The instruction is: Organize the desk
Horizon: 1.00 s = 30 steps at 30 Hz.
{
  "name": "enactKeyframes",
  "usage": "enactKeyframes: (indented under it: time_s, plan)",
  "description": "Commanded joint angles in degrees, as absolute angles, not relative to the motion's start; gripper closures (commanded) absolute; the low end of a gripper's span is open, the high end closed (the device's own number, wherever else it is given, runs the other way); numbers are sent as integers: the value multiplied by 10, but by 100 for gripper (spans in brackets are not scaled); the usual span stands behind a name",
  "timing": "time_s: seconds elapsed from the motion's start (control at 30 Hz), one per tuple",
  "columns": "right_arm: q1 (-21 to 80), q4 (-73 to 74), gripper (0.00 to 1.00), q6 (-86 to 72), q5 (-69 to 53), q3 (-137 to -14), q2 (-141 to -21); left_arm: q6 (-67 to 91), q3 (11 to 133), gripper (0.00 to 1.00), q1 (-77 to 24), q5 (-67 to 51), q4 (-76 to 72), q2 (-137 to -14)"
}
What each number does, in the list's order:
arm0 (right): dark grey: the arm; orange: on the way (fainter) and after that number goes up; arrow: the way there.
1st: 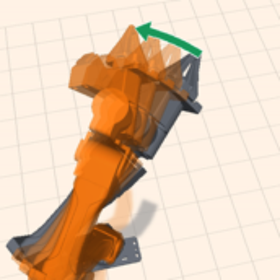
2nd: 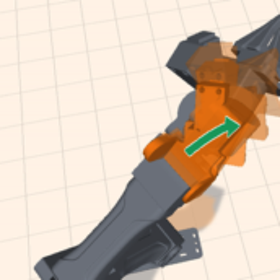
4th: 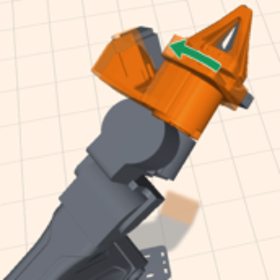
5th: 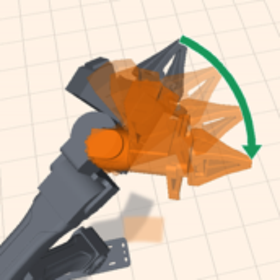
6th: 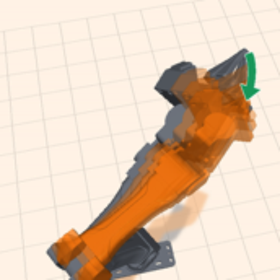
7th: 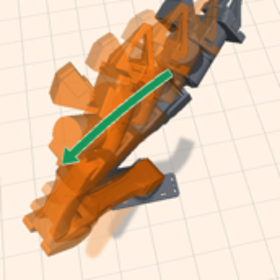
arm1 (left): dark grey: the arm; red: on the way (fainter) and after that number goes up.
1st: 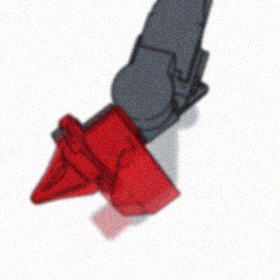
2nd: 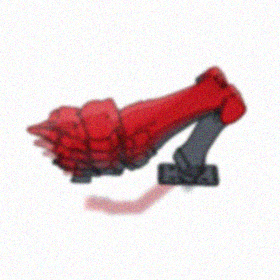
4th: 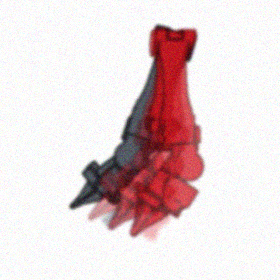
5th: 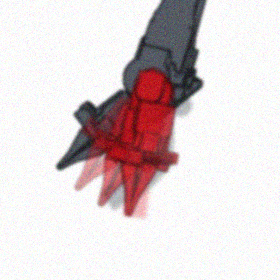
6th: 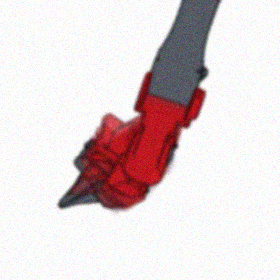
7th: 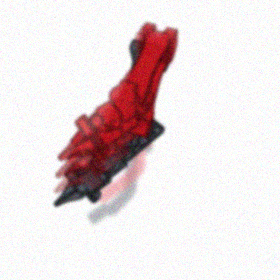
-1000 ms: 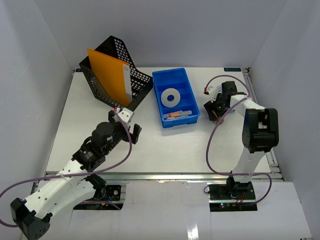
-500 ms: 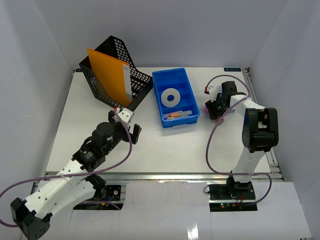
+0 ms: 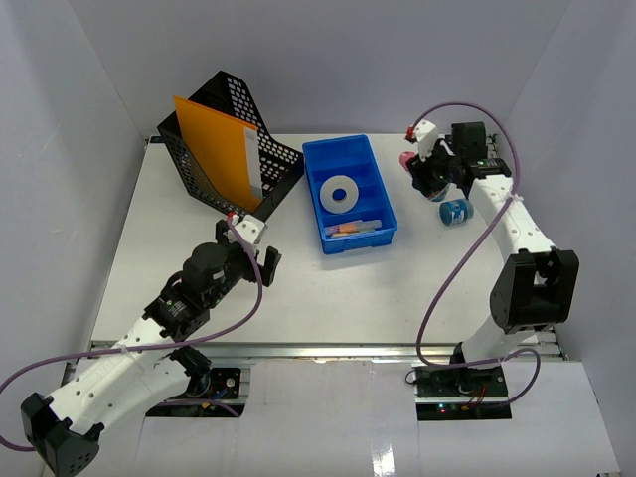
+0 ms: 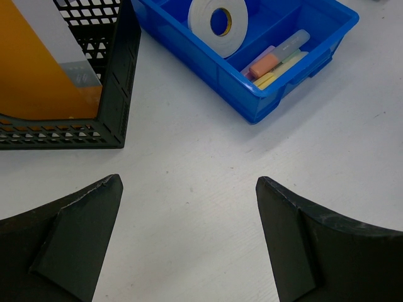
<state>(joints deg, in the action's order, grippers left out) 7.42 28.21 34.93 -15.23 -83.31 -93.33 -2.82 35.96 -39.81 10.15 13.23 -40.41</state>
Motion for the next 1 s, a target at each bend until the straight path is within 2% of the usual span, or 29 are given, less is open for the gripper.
enactKeyframes:
  time_s: [0.0, 0.13, 0.23, 0.43, 0.6, 0.97]
  plan:
    - [149, 291, 92, 373, -186, -947, -999, -36, 352, 2, -395, 109, 119, -403]
    - [171, 339, 92, 411, -204, -1100, -1121, -39, 349, 2, -395, 118, 118, -402]
    - [182, 354, 91, 454, -214, -1171, -1175, -42, 347, 2, -395, 122, 116, -406]
    - [192, 326, 90, 499, -236, -1247, -1266, -46, 346, 2, -394, 128, 116, -418]
    - [192, 285, 89, 525, -249, -1251, -1303, -48, 346, 2, -392, 132, 114, -424]
    - [194, 216, 81, 542, -272, -1234, -1341, -50, 345, 2, -388, 131, 112, -431]
